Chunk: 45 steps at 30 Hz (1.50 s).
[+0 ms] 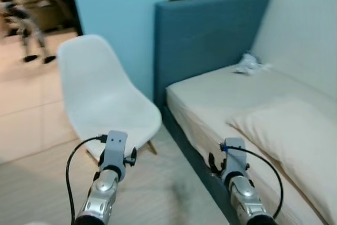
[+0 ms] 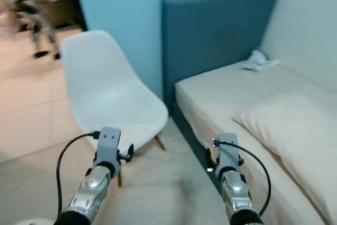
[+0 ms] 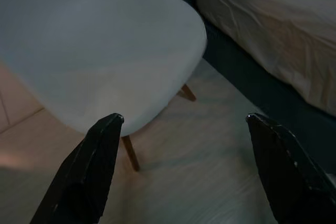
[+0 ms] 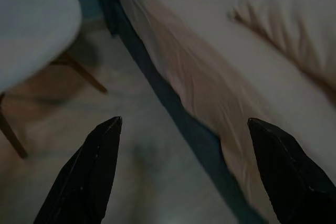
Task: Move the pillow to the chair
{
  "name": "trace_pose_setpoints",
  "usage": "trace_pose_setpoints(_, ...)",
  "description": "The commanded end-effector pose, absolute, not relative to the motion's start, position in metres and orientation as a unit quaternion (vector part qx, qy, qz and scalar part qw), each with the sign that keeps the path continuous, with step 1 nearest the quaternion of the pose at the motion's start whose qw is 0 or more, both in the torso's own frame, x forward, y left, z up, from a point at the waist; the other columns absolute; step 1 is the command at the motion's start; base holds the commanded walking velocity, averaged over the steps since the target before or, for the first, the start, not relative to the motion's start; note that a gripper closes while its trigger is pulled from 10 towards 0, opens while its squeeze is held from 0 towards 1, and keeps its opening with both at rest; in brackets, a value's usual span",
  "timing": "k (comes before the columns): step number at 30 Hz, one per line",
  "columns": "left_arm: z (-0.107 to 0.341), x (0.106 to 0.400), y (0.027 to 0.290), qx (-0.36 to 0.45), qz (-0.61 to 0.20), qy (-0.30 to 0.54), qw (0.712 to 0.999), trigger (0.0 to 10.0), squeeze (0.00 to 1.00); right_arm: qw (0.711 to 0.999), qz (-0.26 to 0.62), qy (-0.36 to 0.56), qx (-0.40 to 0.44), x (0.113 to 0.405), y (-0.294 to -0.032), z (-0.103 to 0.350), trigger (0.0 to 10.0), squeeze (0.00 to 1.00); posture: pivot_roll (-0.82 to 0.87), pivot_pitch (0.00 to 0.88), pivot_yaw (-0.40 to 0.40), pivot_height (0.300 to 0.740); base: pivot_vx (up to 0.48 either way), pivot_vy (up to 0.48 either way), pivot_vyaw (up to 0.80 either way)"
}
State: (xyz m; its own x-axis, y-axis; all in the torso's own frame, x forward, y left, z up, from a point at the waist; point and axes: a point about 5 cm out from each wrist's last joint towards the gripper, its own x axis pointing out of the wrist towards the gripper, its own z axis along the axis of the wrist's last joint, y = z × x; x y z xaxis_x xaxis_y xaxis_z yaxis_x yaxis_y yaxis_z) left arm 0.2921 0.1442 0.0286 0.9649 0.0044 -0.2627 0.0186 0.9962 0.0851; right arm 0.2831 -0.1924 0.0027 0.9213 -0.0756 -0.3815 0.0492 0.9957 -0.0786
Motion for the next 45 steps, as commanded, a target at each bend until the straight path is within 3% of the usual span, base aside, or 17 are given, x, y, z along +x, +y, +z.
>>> trace_pose_setpoints(1, 0.0226, 0.2886, 0.1458, 0.040, 0.001, 0.148, 0.988, 10.0, 0.00, 0.978, -0.031, 0.202, -0.040, 0.2817, -0.1927, 0.0008, 10.0, 0.00, -0.01, 0.037, 0.014, 0.740, 0.000, 0.000, -0.80)
trace_pose_setpoints(22, 0.0246, 0.2886, 0.1369, 0.019, -0.031, 0.138, 0.990, 10.0, 0.00, 0.977, -0.043, 0.206, -0.033, 0.2806, -0.1944, -0.0003, 10.0, 0.00, 0.00, 0.039, -0.001, 0.740, 0.000, 0.000, -0.80)
trace_pose_setpoints(45, 0.0267, 0.2894, 0.1444, 0.025, -0.028, 0.118, 0.992, 10.0, 0.00, 0.977, -0.051, 0.205, -0.031, 0.2799, -0.1955, -0.0001, 10.0, 0.00, -0.01, 0.049, 0.013, 0.740, 0.000, 0.000, -0.80)
